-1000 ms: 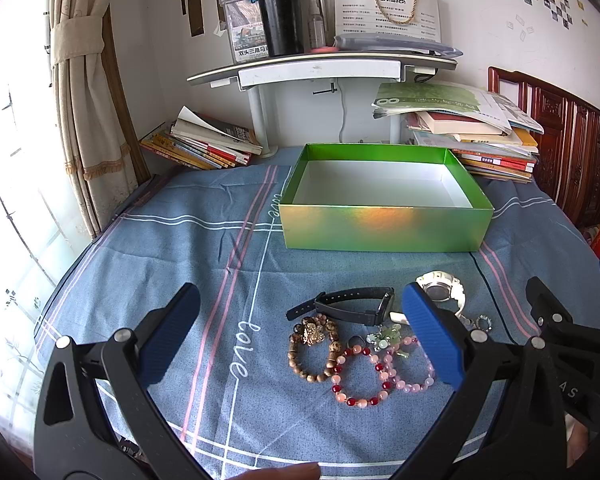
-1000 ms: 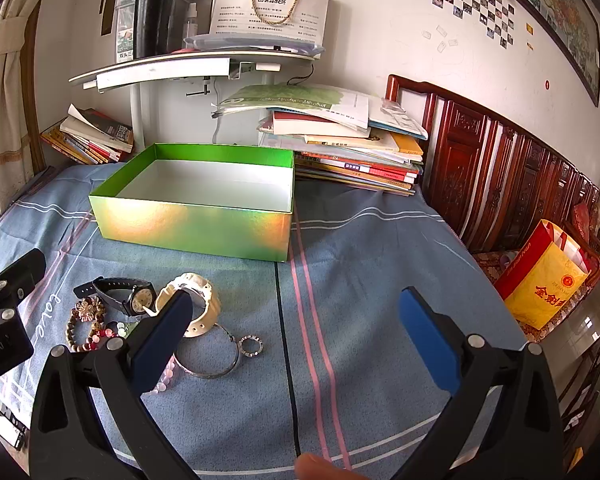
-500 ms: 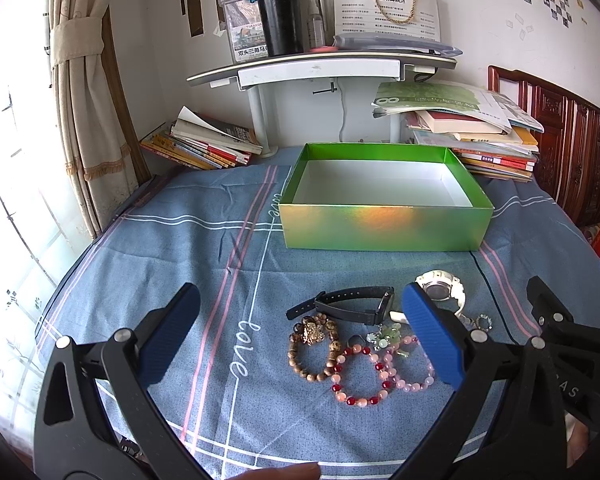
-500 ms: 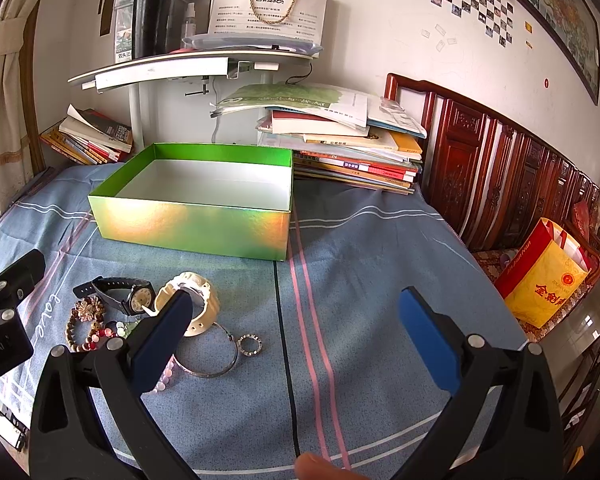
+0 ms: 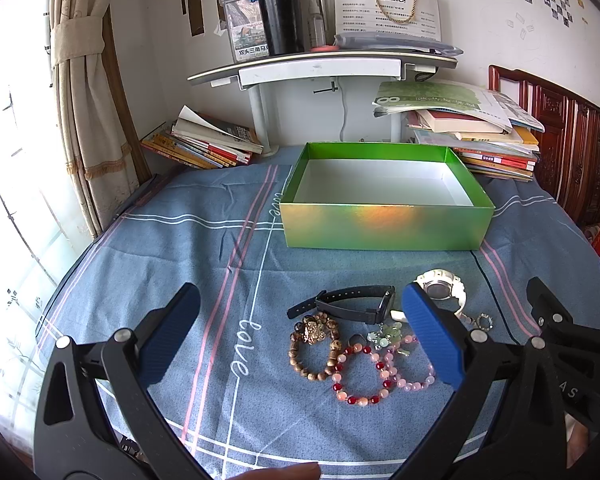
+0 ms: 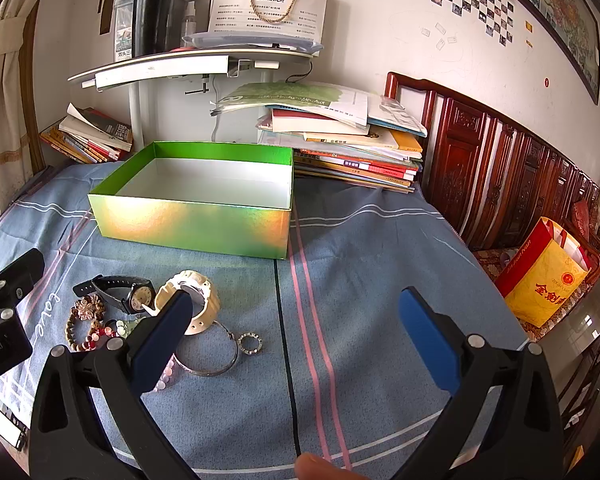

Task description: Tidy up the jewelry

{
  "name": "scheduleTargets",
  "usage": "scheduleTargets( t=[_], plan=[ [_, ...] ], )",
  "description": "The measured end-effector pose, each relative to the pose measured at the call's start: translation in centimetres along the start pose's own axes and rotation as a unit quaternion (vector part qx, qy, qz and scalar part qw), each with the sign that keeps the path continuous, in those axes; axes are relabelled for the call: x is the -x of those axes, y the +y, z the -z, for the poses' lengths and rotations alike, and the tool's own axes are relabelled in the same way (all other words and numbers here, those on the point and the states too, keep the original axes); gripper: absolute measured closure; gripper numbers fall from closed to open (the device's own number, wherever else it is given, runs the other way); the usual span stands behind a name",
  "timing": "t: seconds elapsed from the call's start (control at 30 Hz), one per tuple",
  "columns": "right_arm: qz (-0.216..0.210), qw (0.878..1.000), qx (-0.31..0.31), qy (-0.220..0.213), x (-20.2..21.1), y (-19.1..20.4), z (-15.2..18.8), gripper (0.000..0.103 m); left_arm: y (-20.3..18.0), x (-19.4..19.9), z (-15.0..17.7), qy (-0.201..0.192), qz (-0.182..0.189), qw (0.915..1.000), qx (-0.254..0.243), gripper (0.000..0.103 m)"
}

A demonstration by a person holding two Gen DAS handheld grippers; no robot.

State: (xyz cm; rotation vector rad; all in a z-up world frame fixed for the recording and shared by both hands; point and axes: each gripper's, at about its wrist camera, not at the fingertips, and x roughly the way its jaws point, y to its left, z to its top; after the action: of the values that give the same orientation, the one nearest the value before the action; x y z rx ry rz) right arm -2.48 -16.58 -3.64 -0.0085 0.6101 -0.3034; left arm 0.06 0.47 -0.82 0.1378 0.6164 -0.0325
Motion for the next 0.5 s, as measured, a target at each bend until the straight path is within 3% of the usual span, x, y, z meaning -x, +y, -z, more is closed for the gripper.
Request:
scheduleTargets(
  t=[0.5],
  plan=[
    [0.0, 1.0, 0.0, 0.001, -0.01, 0.04, -0.03, 0.002, 0.04, 0.05, 0.08, 0.0, -0.001, 1.0, 0.0, 0.003]
  ],
)
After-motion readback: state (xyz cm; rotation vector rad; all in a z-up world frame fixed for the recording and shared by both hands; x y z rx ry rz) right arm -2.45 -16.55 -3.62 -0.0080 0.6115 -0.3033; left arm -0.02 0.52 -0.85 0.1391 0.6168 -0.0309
